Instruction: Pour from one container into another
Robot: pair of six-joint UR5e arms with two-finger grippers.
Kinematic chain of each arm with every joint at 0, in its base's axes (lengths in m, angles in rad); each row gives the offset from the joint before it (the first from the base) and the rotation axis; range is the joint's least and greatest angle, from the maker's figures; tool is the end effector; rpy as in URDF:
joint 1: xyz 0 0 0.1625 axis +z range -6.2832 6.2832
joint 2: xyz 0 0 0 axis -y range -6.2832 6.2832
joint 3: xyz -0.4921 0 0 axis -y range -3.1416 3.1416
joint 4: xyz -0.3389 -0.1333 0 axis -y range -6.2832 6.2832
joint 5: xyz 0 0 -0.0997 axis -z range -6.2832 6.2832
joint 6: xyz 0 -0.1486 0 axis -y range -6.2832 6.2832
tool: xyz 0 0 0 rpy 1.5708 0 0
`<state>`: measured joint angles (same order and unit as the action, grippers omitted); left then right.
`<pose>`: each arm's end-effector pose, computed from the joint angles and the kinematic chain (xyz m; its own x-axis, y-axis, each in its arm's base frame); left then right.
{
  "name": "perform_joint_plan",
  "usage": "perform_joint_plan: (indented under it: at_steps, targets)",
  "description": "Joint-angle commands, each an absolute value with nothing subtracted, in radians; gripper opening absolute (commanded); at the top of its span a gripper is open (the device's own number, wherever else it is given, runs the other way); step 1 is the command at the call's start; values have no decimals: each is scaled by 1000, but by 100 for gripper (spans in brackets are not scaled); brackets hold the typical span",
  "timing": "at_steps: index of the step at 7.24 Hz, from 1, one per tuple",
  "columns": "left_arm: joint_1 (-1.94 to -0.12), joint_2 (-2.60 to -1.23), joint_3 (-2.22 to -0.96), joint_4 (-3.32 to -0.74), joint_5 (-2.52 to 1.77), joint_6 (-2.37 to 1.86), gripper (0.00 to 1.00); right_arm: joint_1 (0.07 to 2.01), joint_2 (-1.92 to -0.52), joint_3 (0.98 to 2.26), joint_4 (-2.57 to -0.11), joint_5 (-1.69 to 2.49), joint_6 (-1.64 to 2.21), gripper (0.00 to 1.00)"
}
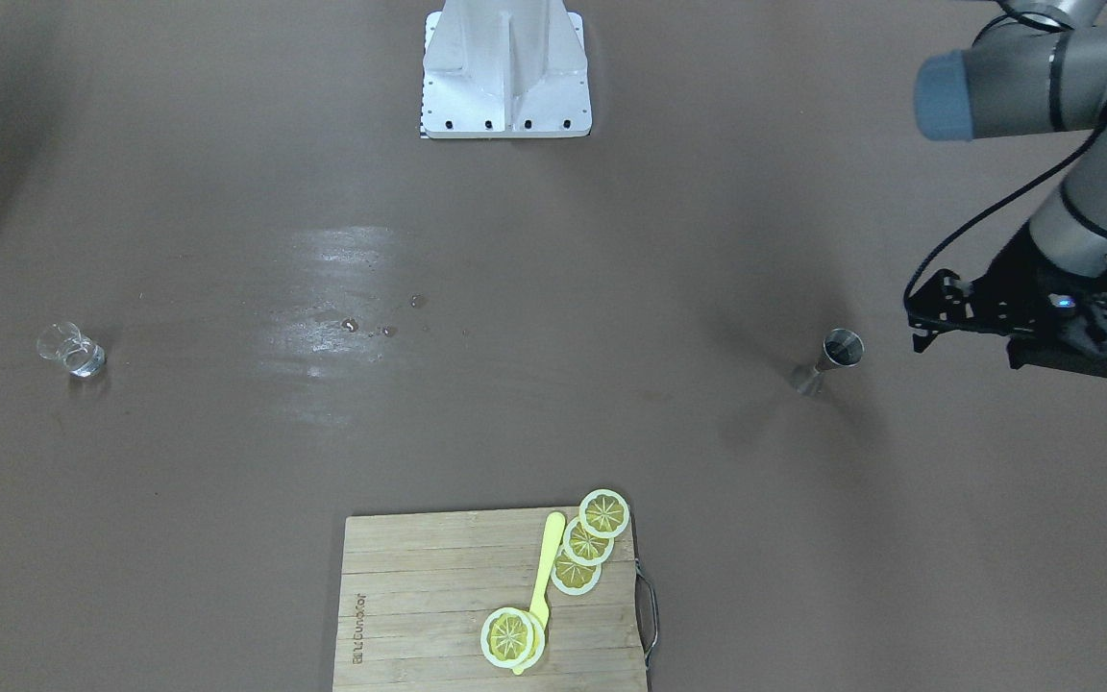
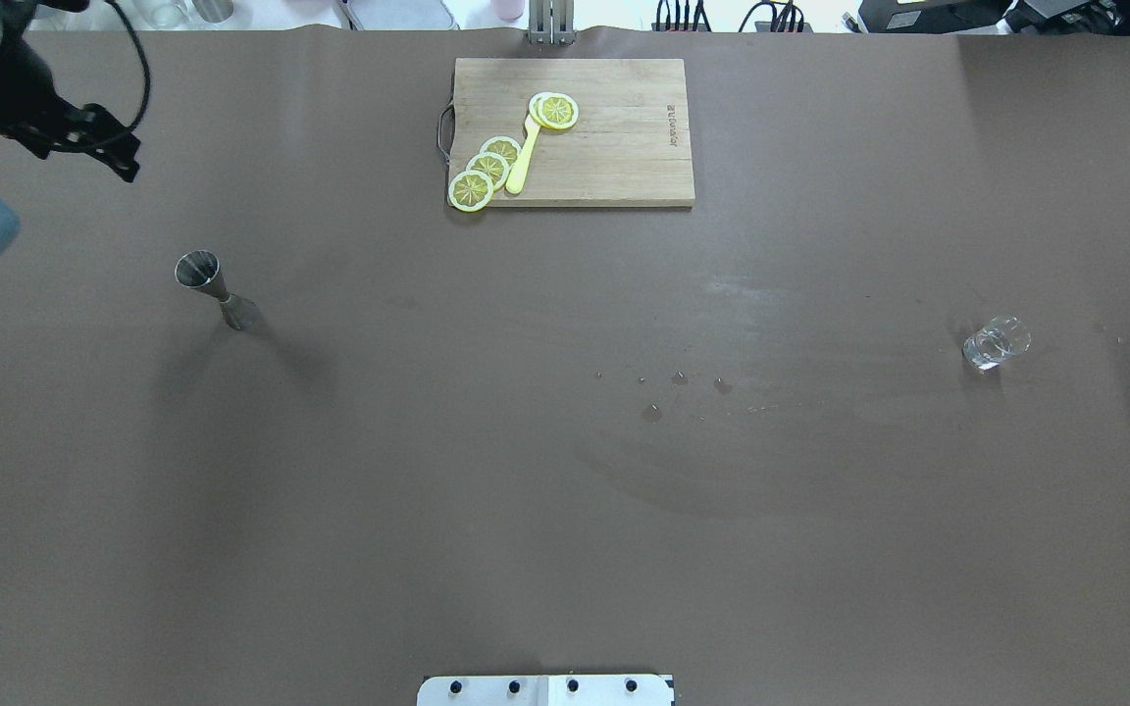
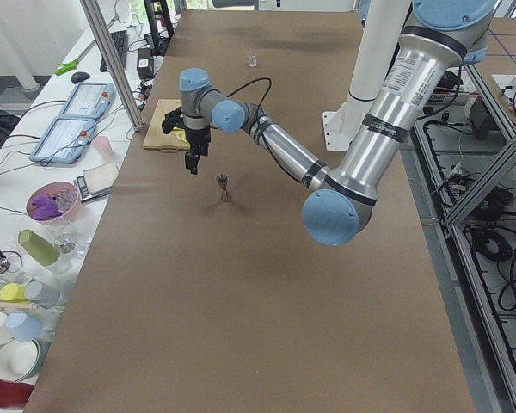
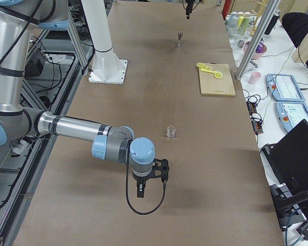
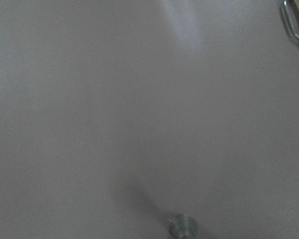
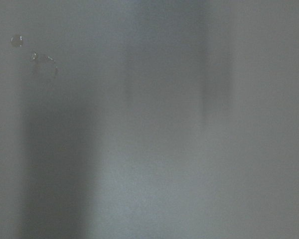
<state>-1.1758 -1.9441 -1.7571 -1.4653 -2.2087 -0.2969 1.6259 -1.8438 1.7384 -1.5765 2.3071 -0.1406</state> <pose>0.1928 -0.5790 0.5043 0.7141 0.2835 -0.6401 -0.1432 0.9541 0.2629 0.0495 -0.2889 0.7925 0.7361 -0.0250 0.6764 0.0489 0.9987 -0.0162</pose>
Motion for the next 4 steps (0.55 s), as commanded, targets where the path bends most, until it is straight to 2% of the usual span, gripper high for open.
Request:
perform_joint_plan:
  at_steps: [1,2,4]
  targets:
    - [-1331,-1802,-1756,-1460,-2258,-50,98,1547,-1812,1831,-1654,2290,-23,100]
    - [-1382,-1734,-1758,-1468,-2261,7,98,1542,-1813,1914,-1757,2289,-20,100]
    - [-1457,-1627,-1770,-1471,-2350,104,98,1537,-1824,1995,-1872,2292,-18,100]
